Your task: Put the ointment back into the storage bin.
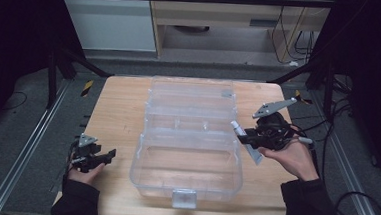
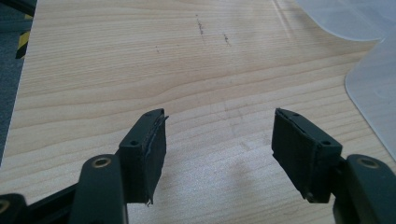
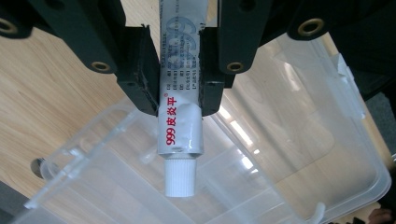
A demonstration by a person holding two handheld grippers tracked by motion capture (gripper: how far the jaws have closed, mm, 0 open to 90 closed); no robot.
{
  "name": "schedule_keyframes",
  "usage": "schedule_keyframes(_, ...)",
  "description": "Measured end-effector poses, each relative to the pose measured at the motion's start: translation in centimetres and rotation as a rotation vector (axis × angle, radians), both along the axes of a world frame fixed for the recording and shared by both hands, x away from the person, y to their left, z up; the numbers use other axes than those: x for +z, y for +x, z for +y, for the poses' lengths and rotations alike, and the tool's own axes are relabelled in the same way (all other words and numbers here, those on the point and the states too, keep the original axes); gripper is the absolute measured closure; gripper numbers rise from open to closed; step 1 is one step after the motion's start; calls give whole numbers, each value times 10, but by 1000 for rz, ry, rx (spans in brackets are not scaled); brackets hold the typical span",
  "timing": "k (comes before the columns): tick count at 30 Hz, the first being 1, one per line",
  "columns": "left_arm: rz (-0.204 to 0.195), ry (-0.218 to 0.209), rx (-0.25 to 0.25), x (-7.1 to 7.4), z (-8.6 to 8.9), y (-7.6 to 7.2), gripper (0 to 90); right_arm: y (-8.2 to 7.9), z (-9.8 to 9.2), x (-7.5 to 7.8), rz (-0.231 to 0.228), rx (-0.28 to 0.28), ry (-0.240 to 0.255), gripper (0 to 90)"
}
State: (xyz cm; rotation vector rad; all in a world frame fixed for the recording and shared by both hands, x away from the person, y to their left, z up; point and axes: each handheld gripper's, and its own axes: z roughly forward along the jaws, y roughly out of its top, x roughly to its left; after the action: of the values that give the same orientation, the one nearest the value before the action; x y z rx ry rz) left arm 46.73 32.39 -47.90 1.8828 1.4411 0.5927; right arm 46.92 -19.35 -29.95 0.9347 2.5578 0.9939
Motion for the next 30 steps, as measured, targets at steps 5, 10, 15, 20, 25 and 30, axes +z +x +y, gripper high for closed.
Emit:
schedule_keyframes(5, 0, 1, -3, 0, 0, 0, 354, 2, 12, 3, 13, 59, -17, 700)
schedule_keyframes(10, 1, 1, -4, 0, 0, 0, 354, 5, 24, 2, 20, 138, -23, 699)
schedule_keyframes(15, 2, 4, -6, 0, 0, 0, 355, 6, 32, 0, 11, 184, -51, 699)
schedule_keyframes(20, 3, 6, -9, 0, -1, 0, 355, 8, 44, -3, 28, 259, -62, 699)
schedule_keyframes(25, 3, 6, -7, 0, 0, 0, 355, 11, 54, -9, 44, 311, -90, 699)
schedule_keyframes(30, 0, 5, -7, 0, 0, 0, 356, 11, 63, -16, 56, 356, -115, 699)
